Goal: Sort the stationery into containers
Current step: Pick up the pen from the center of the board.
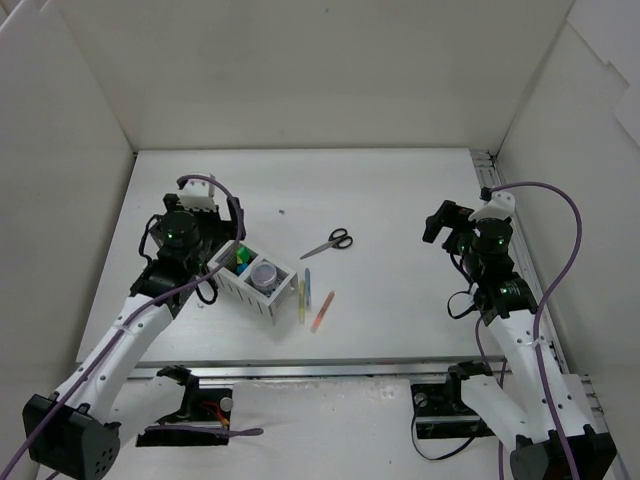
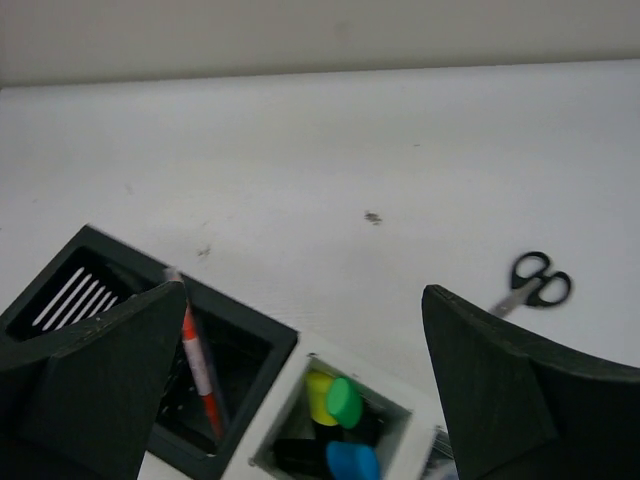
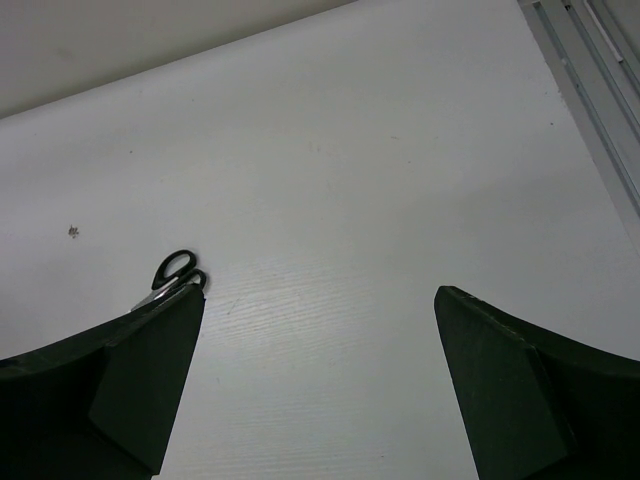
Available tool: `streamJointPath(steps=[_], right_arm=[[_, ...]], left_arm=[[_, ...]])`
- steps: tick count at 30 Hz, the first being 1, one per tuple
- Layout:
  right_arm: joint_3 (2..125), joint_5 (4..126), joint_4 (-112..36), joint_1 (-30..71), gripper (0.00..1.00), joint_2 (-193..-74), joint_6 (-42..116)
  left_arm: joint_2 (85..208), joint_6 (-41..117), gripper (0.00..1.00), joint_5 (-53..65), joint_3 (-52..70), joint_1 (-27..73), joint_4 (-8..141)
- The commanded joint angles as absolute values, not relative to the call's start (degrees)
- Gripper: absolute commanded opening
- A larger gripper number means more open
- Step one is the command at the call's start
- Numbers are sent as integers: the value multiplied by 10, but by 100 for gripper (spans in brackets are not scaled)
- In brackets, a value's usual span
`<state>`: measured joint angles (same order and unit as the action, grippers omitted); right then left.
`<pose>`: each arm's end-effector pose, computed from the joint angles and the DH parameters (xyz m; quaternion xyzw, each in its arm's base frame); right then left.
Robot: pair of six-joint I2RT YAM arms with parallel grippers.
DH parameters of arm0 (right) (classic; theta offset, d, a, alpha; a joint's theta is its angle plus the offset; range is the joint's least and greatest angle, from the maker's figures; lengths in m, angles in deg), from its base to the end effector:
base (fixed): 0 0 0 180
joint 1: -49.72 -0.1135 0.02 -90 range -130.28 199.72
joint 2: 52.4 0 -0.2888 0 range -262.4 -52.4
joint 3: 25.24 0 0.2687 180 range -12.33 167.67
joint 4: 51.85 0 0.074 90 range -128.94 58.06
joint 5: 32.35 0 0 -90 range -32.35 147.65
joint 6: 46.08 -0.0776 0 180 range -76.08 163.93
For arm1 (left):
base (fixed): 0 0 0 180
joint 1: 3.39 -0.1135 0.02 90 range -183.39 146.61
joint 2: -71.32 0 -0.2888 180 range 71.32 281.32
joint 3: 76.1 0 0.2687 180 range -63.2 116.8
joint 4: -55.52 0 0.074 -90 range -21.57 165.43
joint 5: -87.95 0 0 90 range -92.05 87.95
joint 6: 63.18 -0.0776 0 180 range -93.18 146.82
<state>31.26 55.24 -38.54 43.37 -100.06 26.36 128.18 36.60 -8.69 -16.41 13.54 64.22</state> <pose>0.2409 0.0235 0.3565 0.0859 0.7291 0.1255 0.6673 0.2712 -0.0732 0.3531 0.0075 0.7421 -0.1127 0.6607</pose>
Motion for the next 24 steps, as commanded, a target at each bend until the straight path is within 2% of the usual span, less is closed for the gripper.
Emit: streamJointPath(steps=[1, 8, 10, 13, 16, 19, 22, 24], right_arm=[[325, 570, -432, 437, 98, -999, 285], [333, 572, -440, 437, 98, -1007, 297], [328, 572, -439, 437, 98, -1008, 296], [322, 551, -437, 436, 98, -1011, 293], [326, 540, -434, 437, 98, -1015, 292], [328, 549, -434, 438, 98, -1022, 292], [327, 549, -431, 437, 98, -1024, 289], [327, 546, -428, 439, 98, -1025, 289]], left_arm=[[1263, 345, 100, -50, -106, 194, 713], [1316, 288, 99, -14, -48, 349, 779], [1346, 321, 99, -38, -14, 380, 805], [1377, 373, 99, 1, 3, 419, 827], [1422, 408, 100, -16, 21, 478, 853], [1484, 438, 99, -95, 68, 526, 921], [1535, 445, 96, -77, 87, 546, 940], [1565, 447, 87, -66, 87, 560, 945]])
